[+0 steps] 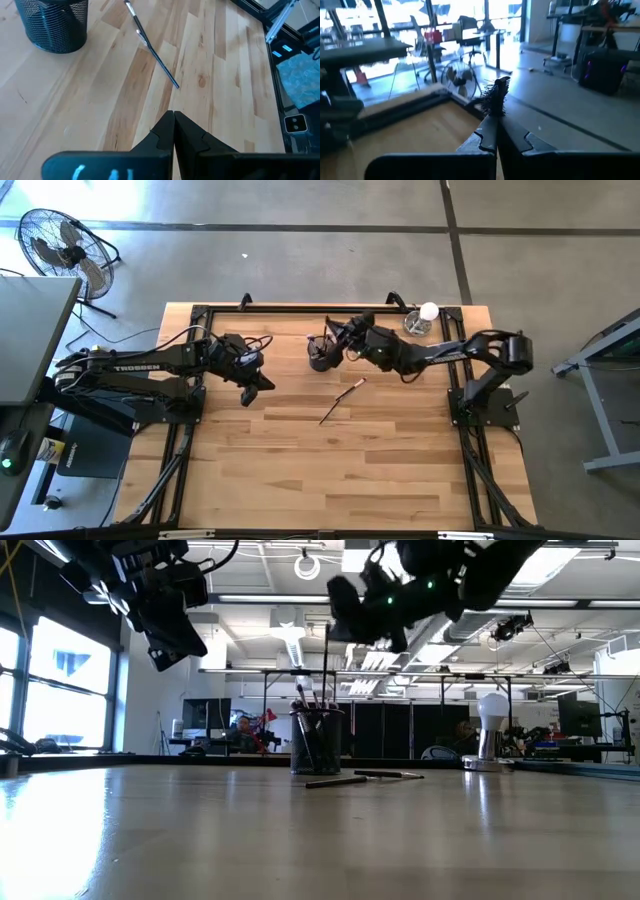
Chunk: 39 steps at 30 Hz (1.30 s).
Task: Pick & Place Makeup Brushes
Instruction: Put the large white make-up brush into the black container, then put the small white make-up brush into the black container
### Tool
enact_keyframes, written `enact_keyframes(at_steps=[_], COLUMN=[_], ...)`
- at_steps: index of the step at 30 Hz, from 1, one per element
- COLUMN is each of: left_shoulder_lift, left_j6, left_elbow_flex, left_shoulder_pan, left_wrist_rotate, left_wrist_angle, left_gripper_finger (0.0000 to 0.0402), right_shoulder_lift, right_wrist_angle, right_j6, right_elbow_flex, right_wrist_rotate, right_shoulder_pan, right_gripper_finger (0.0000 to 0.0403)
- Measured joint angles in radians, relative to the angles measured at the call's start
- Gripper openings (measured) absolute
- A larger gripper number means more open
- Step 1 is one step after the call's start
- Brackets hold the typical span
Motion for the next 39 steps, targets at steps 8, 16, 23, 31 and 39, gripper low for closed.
enact_keyframes(at_steps=[8,16,23,31,39], left_shoulder_lift=[0.0,0.0,0.0,0.0,-0.002], left_j6=[-0.009,-0.009,-0.009,-0.007,-0.034], left_elbow_flex=[0.0,0.0,0.0,0.0,0.001], left_shoulder_pan=[0.0,0.0,0.0,0.0,0.001], left_wrist_rotate=[-0.006,-0.006,-0.059,-0.071,0.063], left_wrist_angle=[-0.001,0.002,0.045,0.149,0.125], left_gripper_finger=[0.0,0.0,0.0007,0.0101,0.0131], right_shoulder_lift=[0.098,-0.025,-0.147,-0.123,-0.11], right_wrist_angle=[-0.175,-0.545,-0.865,-1.413,-1.577], right_j6=[0.086,0.108,0.183,0.684,1.318], right_elbow_flex=[-0.001,0.06,0.195,0.359,0.306], right_wrist_rotate=[-0.141,-0.232,-0.222,-0.116,-0.172], right_shoulder_pan=[-0.03,-0.03,0.007,0.092,0.207], right_gripper_finger=[0.0002,0.0044,0.0081,0.0015,0.0003])
